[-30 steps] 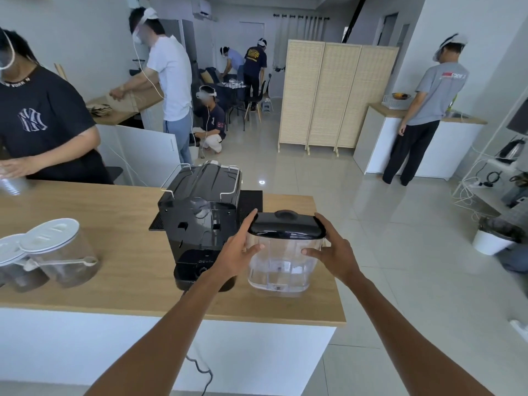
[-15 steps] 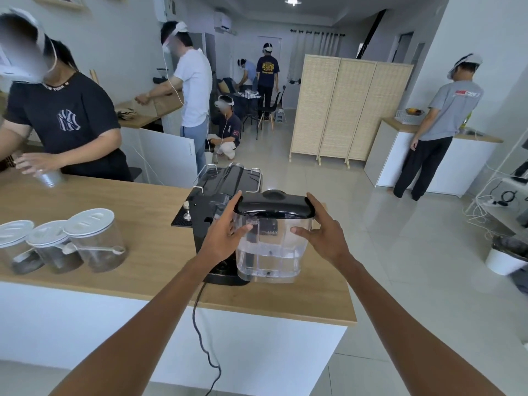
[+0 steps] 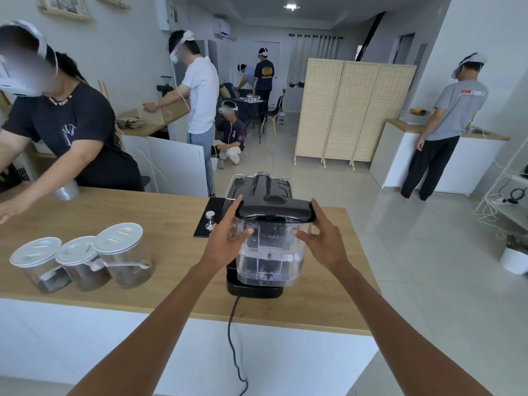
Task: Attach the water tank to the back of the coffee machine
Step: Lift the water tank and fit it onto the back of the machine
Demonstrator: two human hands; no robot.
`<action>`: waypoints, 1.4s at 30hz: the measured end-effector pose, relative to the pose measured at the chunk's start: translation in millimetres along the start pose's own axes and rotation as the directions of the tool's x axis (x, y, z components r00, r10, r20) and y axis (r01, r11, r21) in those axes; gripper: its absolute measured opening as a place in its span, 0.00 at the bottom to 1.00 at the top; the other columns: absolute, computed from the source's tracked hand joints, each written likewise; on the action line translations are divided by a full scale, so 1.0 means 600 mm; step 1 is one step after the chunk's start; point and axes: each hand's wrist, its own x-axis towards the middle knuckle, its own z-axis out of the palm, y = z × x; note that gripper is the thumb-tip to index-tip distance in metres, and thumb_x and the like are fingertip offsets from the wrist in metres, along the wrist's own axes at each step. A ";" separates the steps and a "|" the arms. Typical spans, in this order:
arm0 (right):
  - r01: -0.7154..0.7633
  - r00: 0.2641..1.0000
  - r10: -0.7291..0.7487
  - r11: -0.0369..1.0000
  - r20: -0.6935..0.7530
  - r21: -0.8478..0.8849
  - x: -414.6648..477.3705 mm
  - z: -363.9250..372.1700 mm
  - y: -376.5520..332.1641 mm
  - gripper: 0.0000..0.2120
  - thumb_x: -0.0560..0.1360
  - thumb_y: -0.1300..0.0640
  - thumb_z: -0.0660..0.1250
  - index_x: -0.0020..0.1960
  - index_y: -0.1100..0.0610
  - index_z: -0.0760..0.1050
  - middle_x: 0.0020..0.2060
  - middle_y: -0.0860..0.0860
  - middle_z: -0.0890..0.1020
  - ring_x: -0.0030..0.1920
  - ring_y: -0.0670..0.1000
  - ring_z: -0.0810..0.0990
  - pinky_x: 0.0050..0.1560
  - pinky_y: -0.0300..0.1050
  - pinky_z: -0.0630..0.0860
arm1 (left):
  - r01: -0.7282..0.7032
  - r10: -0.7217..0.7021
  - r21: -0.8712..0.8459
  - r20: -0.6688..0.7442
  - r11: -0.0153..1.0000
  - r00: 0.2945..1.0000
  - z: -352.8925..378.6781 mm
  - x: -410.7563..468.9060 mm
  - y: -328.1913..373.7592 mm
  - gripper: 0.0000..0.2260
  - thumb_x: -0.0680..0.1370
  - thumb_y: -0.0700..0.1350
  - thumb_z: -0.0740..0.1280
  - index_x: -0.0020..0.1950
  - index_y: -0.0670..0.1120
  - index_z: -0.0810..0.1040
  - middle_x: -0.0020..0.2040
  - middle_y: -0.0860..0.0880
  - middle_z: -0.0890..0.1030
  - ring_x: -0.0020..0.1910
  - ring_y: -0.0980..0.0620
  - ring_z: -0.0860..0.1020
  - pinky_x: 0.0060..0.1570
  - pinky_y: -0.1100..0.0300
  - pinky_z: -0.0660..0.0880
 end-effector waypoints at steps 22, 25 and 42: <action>-0.063 0.996 0.059 0.997 -0.064 -0.054 0.022 0.112 -0.001 0.43 0.74 0.47 0.73 0.80 0.39 0.50 0.53 0.65 0.82 0.55 0.67 0.80 0.53 0.66 0.79 | 0.052 -0.043 -0.144 0.064 0.988 0.997 -0.029 0.024 -0.097 0.39 0.72 0.70 0.65 0.79 0.67 0.51 0.51 0.51 0.68 0.47 0.52 0.70 0.52 0.54 0.67; -0.074 0.994 0.073 0.997 -0.077 -0.022 0.011 0.118 -0.004 0.42 0.75 0.50 0.72 0.80 0.42 0.51 0.57 0.57 0.84 0.55 0.63 0.82 0.59 0.59 0.80 | 0.063 -0.053 -0.145 0.072 0.987 0.996 -0.024 0.021 -0.104 0.39 0.73 0.68 0.66 0.79 0.67 0.52 0.53 0.51 0.67 0.50 0.52 0.69 0.54 0.53 0.67; -0.105 0.982 0.075 0.980 -0.175 -0.168 -0.032 0.156 0.020 0.42 0.77 0.37 0.61 0.82 0.47 0.43 0.54 0.66 0.82 0.50 0.65 0.83 0.51 0.64 0.79 | 0.074 -0.074 0.008 0.019 0.997 0.997 -0.016 -0.024 -0.089 0.34 0.82 0.49 0.65 0.82 0.50 0.50 0.27 0.52 0.64 0.24 0.56 0.65 0.25 0.68 0.61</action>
